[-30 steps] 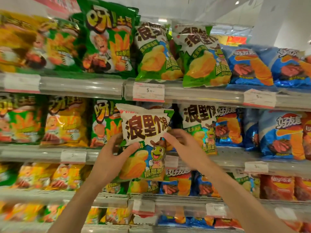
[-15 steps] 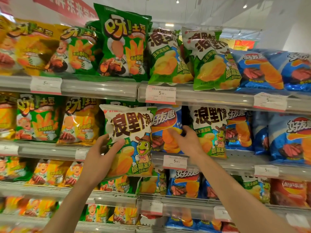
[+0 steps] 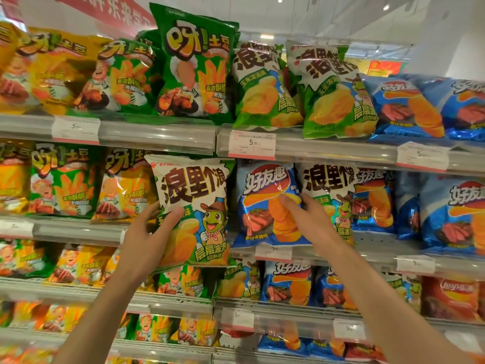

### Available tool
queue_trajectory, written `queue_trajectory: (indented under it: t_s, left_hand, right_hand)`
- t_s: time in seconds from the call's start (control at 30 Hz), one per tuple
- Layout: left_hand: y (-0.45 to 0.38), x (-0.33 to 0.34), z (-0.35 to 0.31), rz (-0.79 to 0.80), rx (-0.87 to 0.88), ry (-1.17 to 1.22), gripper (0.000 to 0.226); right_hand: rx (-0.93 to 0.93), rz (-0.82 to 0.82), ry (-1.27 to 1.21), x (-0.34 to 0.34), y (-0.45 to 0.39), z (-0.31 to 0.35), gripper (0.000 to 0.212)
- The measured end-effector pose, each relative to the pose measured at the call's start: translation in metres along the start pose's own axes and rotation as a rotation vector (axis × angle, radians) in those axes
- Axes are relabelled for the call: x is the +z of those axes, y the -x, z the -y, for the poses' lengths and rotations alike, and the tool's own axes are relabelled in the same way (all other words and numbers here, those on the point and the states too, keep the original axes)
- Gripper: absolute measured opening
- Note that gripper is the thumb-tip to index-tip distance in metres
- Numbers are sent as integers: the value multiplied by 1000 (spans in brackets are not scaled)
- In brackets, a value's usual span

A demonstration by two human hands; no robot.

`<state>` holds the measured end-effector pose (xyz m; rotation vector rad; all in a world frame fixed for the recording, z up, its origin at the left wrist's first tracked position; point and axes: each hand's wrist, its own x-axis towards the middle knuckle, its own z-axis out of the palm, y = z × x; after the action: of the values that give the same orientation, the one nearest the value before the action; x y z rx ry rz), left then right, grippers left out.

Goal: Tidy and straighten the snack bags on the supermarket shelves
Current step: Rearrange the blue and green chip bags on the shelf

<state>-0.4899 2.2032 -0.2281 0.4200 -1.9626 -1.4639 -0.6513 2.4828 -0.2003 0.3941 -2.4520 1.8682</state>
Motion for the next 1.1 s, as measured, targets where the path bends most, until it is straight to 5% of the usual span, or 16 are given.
queue_trajectory:
  t_s: [0.17,0.27,0.4,0.6,0.8,1.1]
  left_hand:
    - [5,33,-1,15,42,-63,83]
    - [5,61,-6,33,105,-95,79]
    - [0,96,-19,80,144,-138,34]
    - [-24,136,-34,63,161,-199,72]
    - [-36,154,-41,54,247,-216,57]
    - [-44,154,-25,241,238,-354,62]
  right_hand:
    - [23,-10,-3,-37,21,-18,63]
    - [46,-66,-25,-67,31,-30,77]
    - [88,-128,-109,-111,38,-43,94]
    - [89,-154,-188,-140,41,-51,116]
    - [57,-135,-246,-137,35,-51,96]
    - [45,-79,-285,-130,27,-58,120]
